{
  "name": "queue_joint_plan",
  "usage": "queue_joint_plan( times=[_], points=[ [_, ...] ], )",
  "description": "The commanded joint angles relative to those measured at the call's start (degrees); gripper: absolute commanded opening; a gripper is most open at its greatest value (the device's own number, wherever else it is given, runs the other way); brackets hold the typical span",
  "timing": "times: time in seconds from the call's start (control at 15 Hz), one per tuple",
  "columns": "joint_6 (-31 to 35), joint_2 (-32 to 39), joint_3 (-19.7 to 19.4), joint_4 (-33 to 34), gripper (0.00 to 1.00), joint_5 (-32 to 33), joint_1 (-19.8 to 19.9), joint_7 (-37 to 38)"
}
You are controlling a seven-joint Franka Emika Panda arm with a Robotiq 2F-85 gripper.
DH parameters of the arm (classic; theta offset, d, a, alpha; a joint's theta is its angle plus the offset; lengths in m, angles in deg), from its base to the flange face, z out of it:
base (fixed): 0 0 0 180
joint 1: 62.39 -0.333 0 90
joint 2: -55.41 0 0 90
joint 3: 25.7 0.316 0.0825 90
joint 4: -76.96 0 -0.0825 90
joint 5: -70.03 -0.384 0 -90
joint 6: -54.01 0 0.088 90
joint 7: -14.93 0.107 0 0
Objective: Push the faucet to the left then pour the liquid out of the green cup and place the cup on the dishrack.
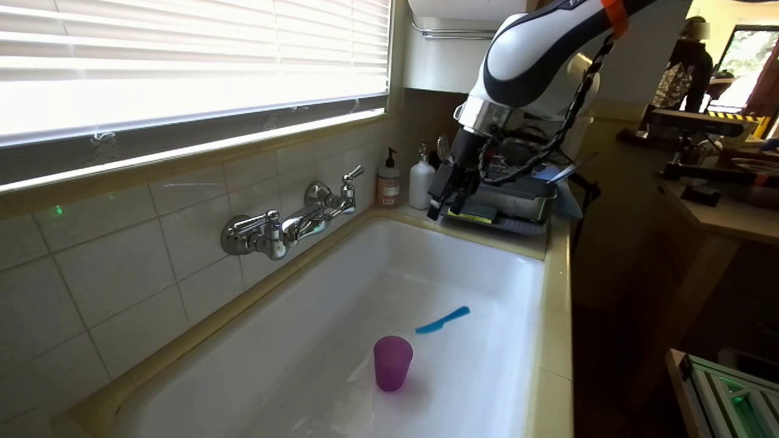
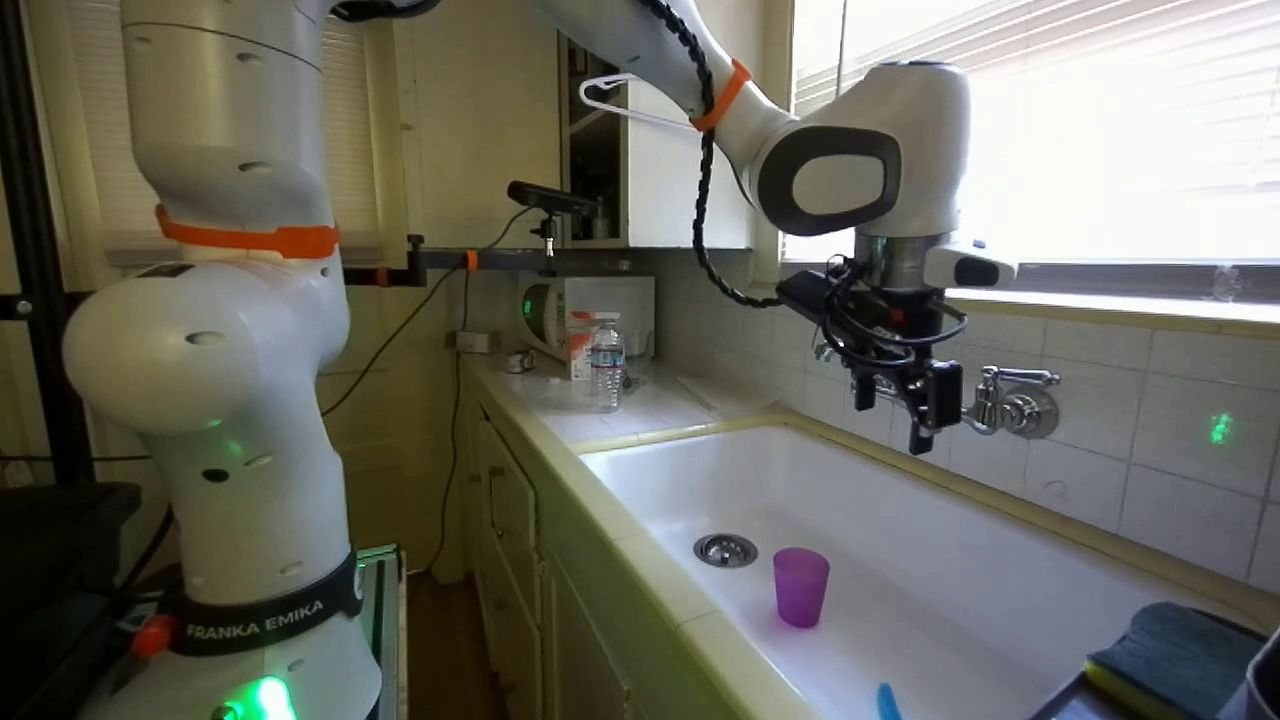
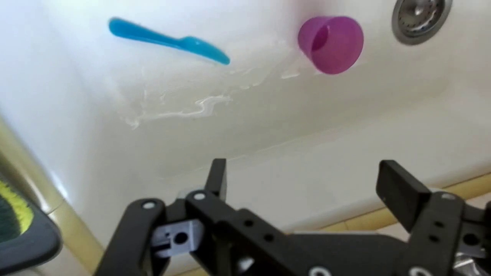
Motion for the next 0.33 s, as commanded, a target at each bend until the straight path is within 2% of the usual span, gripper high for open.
queue_joint_plan(
  times=[0.0,0.07,0.27],
  points=[
    [-4.48,1.9,0.58,-0.02,1.0,-1.05,-0.4,-4.15],
    [-2.47,0.94,0.41,0.03,1.0,-0.04,-0.3,-1.65],
    [-3.16,2.02,0.76,0.02,1.0,-0.04,-0.27,-2.68]
  ],
)
